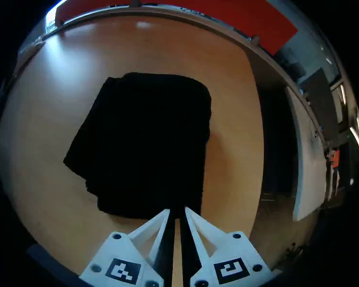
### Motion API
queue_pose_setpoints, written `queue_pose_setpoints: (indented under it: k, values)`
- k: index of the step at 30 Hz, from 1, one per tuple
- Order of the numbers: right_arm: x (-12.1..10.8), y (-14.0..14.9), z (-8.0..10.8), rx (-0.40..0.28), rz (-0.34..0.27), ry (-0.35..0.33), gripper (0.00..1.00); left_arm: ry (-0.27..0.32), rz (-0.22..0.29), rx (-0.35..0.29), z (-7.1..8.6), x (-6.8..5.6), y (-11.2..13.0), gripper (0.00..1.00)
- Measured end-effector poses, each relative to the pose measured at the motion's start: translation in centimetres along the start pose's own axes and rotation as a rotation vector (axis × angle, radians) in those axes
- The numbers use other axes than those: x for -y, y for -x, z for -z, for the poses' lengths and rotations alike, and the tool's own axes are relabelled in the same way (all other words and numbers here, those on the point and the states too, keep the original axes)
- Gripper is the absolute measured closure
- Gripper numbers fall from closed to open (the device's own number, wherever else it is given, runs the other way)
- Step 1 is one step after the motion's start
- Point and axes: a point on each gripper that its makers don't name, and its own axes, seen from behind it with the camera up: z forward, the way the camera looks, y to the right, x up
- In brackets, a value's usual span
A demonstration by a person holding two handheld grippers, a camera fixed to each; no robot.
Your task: Fold towel
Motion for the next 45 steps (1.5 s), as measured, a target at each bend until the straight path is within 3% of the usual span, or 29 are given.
queue_pose_setpoints:
  k: [9, 13, 21, 26, 33, 35, 45]
  values:
    - [-0.2, 0.0, -0.1, -0.007, -0.016, 0.012, 0.89, 0.0, 0.0, 0.001, -0.1, 0.0, 0.0, 0.04]
    - [-0.3, 0.1, 0.2, -0.017, -0.022, 0.021, 0.81, 0.0, 0.003, -0.001, -0.1, 0.1, 0.0, 0.04]
    - [-0.6, 0.2, 0.9, -0.036, -0.044, 0.043, 0.75, 0.003, 0.008, -0.005, -0.1, 0.1, 0.0, 0.04]
    - [-0.4, 0.4, 1.5, -0.044, -0.047, 0.049, 0.59, 0.008, 0.008, -0.01, -0.1, 0.0, -0.1, 0.04]
    - [0.0, 0.5, 2.4, -0.069, -0.052, 0.052, 0.08, 0.016, 0.012, -0.02, -0.2, -0.3, -0.4, 0.04]
    - [0.2, 0.4, 2.7, -0.081, -0.058, 0.049, 0.0, 0.018, 0.012, -0.023, -0.2, -0.3, -0.5, 0.04]
    - [1.5, -1.2, 3.8, -0.146, -0.107, 0.011, 0.0, 0.023, 0.015, -0.032, -0.1, -0.3, -0.7, 0.04]
